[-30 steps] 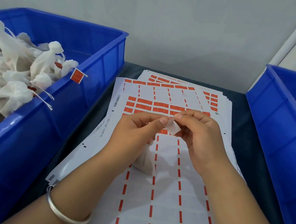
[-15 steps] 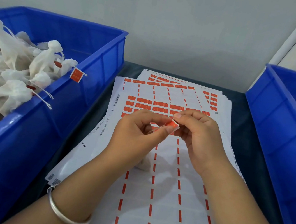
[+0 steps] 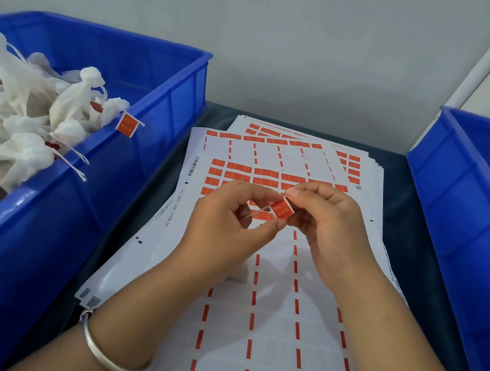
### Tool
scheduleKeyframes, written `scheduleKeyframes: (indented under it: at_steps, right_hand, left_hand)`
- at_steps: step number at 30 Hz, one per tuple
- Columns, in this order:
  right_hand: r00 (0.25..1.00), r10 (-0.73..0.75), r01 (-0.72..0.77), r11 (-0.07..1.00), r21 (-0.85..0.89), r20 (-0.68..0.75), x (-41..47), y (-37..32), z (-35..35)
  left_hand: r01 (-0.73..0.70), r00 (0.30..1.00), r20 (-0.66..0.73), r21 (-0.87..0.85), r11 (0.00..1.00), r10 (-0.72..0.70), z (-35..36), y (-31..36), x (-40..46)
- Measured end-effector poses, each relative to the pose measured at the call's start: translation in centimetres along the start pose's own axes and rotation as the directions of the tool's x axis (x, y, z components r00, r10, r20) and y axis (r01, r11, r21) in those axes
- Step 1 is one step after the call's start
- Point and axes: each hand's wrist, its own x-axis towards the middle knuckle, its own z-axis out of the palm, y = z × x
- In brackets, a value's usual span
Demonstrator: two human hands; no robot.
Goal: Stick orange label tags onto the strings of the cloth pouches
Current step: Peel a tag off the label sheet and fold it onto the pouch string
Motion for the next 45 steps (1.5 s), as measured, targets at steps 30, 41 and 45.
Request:
scheduleKeyframes:
  at_steps: [30,41,45]
  right_hand:
    - [0.988,-0.12,0.136,0.972,-0.194,0.091,-0.4,-0.6,0.0]
    - [0.991,-0.108,0.127,0.956,-0.263,0.084,-0.4,-0.4,0.2]
    - [0.991,-0.112,0.126,0.964,-0.236,0.074,-0.3,-0.4,-0.1]
  left_hand:
    - [0.171,0.985,0.024,-0.131,0.977,-0.169,-0.3,-0.4,0.8]
    - [0.095,0.995,0.042,-0.052,0.994,-0.093,0.0,-1.1,0.8]
    - [0.114,0.993,0.025,-0.091,0.989,-0.112,-0.1,-0.8,0.8]
